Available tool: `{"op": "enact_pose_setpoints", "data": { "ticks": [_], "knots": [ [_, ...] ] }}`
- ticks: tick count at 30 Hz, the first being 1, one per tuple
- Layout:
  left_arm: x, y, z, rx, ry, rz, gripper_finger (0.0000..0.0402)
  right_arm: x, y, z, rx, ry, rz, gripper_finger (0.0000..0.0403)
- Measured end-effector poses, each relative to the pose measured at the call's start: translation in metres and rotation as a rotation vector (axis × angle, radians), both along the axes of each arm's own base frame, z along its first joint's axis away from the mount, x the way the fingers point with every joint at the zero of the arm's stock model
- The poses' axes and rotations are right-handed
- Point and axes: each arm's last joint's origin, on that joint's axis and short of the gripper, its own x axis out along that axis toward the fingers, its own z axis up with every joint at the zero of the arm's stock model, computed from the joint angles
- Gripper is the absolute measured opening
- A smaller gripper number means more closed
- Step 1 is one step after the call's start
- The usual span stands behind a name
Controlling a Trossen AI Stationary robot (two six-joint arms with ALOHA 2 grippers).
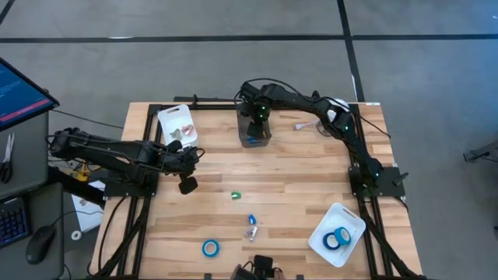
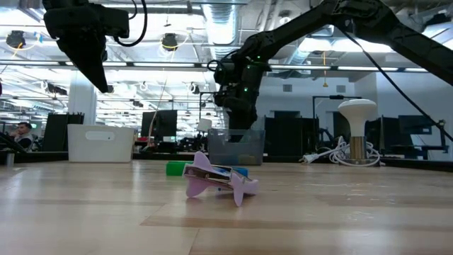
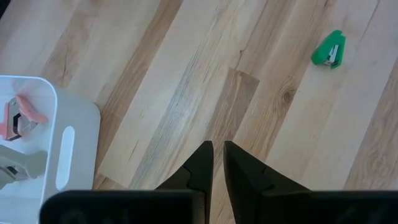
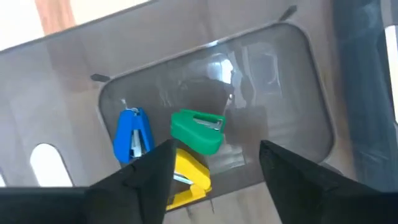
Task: Pick and place Stapler, Stapler remover, tape
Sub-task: Put the blue stapler into the black bin
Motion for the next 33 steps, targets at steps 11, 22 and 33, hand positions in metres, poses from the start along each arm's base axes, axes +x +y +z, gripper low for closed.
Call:
{"op": "enact_pose_setpoints", "data": {
  "ticks": [11,22,33],
  "knots": [
    [0.0,0.0,0.0,0.005,0.006,-0.01,0.003,-0.01,0.017,0.02,0.144,0.112,0.083,0.0188],
    [0.0,0.0,0.0,0.025,0.009,-0.018,0.003,-0.004,0.048,0.104,-0.057,-0.061,0.173,0.012],
    [0.0,0.001,0.001,0.059,-0.003,-0.006,0.003,-0.033,0.116,0.202,-0.083,-0.37,0.282,0.0075]
  ]
}}
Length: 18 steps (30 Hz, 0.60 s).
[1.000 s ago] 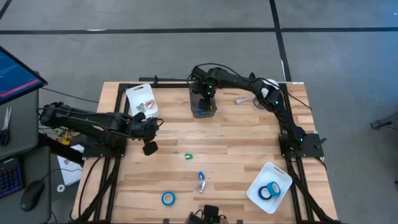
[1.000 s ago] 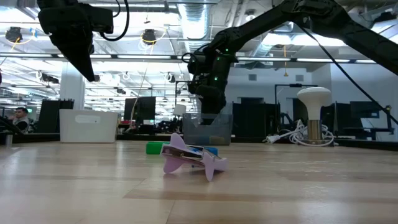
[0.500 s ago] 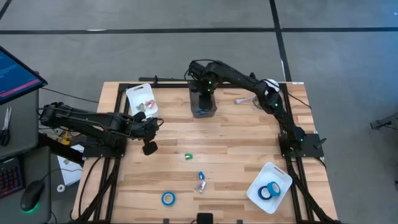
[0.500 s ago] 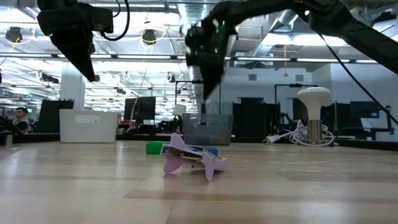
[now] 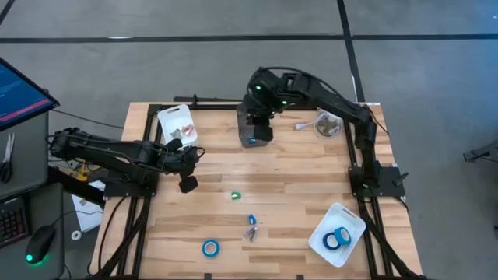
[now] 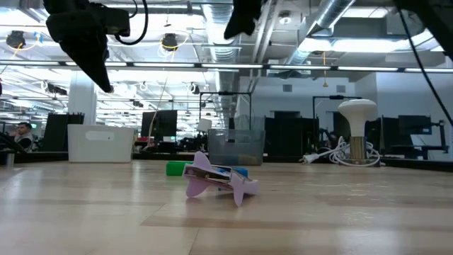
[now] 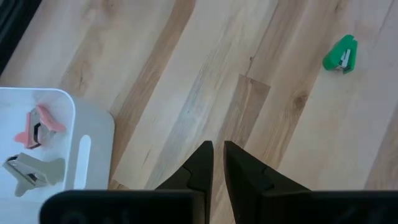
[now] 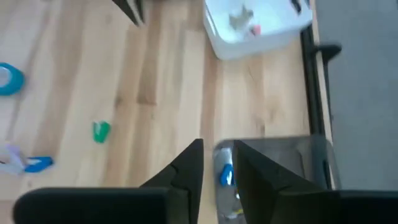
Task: Pick and place Stapler, Stapler remover, tape
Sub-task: Put the blue stapler into the black bin
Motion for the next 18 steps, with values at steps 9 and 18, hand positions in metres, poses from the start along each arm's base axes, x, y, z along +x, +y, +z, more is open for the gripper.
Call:
{"op": "enact_pose_setpoints", "data": {
  "ticks": [9,18],
  "knots": [
    [0.001,0.0,0.001,0.017,-0.009,-0.001,0.003,-0.014,0.045,0.019,0.019,0.007,0.082,0.0031],
    [0.001,0.001,0.001,0.042,-0.019,0.01,0.003,-0.013,0.068,0.011,0.053,0.073,0.116,0.0007]
  ]
}}
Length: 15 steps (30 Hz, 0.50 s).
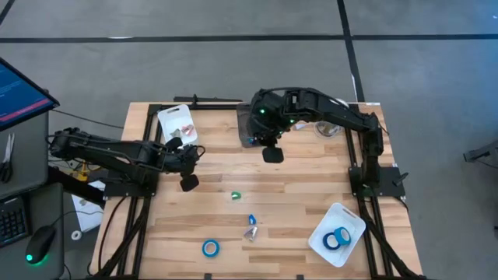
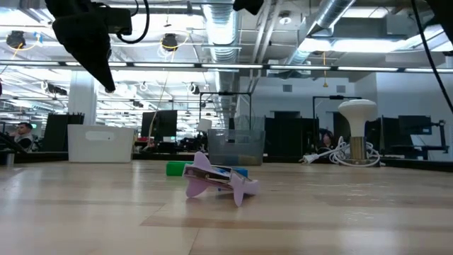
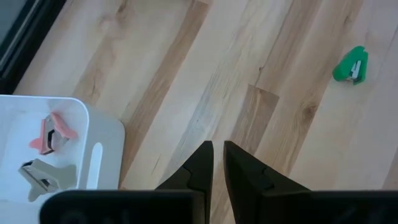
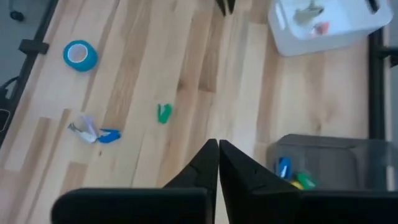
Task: Pick and place Stapler, Stapler remover, tape
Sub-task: Put the blue stapler into the black bin
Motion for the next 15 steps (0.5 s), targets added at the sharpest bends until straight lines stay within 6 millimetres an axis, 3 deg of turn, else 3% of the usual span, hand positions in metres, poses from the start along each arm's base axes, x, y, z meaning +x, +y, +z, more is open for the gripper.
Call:
{"op": "enact_pose_setpoints", "data": {
  "ticks": [6,15],
  "knots": [
    [0.0,0.0,0.0,0.0,0.0,0.0,0.003,-0.017,0.004,-0.021,0.04,0.012,-0.054,0.0002],
    [0.004,-0.001,0.002,-0.006,-0.041,-0.001,0.003,-0.071,0.03,-0.057,0.102,-0.259,-0.14,0.0001]
  ]
}}
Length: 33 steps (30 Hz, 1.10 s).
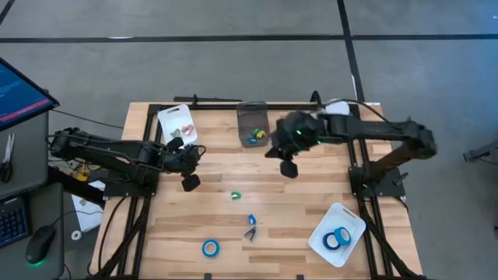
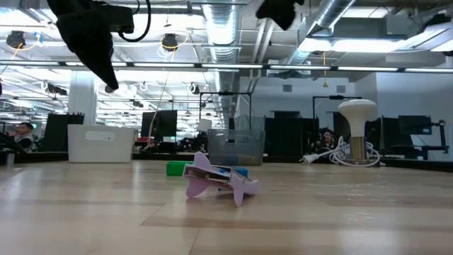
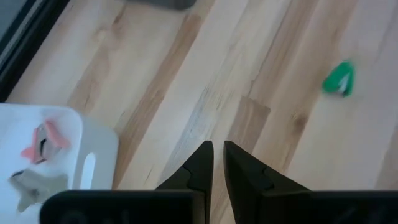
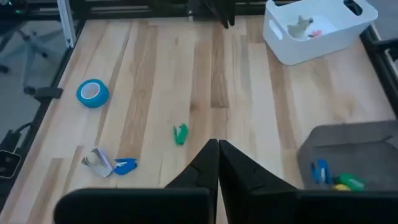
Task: Pick and place Stapler, Stapler remover, tape
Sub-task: Put the blue stapler into the black bin
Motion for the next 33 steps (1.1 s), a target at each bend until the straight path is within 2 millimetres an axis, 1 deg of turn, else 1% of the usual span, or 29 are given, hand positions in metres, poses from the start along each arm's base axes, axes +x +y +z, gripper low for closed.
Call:
{"op": "enact_pose_setpoints", "data": {
  "ticks": [2,5,8,11,14,19,22,24,26,30,33],
  "knots": [
    [0.005,-0.001,0.002,-0.005,-0.053,-0.008,0.003,-0.009,0.008,-0.012,-0.009,-0.015,-0.013,0.0001],
    [0.012,-0.004,0.007,0.024,-0.116,-0.085,0.003,-0.02,0.022,-0.03,-0.023,-0.012,-0.029,0.0001],
    [0.017,-0.006,0.011,0.059,-0.159,-0.149,0.003,-0.029,0.035,-0.05,-0.064,0.038,-0.031,0.0001],
    [0.018,-0.006,0.012,0.064,-0.175,-0.155,0.003,-0.033,0.046,-0.064,-0.081,0.045,-0.047,0.0001],
    [0.019,-0.006,0.012,0.061,-0.177,-0.157,0.003,-0.033,0.054,-0.075,-0.057,0.027,-0.056,0.0],
    [0.019,-0.006,0.012,0.081,-0.165,-0.197,0.003,-0.018,0.061,-0.09,-0.016,0.017,-0.036,0.0001],
    [0.019,-0.006,0.012,0.104,-0.15,-0.231,0.003,-0.008,0.065,-0.099,0.04,0.013,0.025,0.0001],
    [0.019,-0.005,0.012,0.119,-0.141,-0.249,0.003,0.002,0.068,-0.1,0.091,-0.044,0.075,0.0001],
    [0.019,-0.005,0.013,0.125,-0.14,-0.257,0.003,0.011,0.071,-0.102,0.161,-0.09,0.09,0.0001],
    [0.019,-0.005,0.013,0.124,-0.142,-0.256,0.003,0.028,0.074,-0.103,0.366,-0.162,0.028,0.0001],
    [0.019,-0.005,0.013,0.125,-0.142,-0.256,0.003,0.038,0.074,-0.104,0.436,-0.166,0.053,0.0001]
  ]
}}
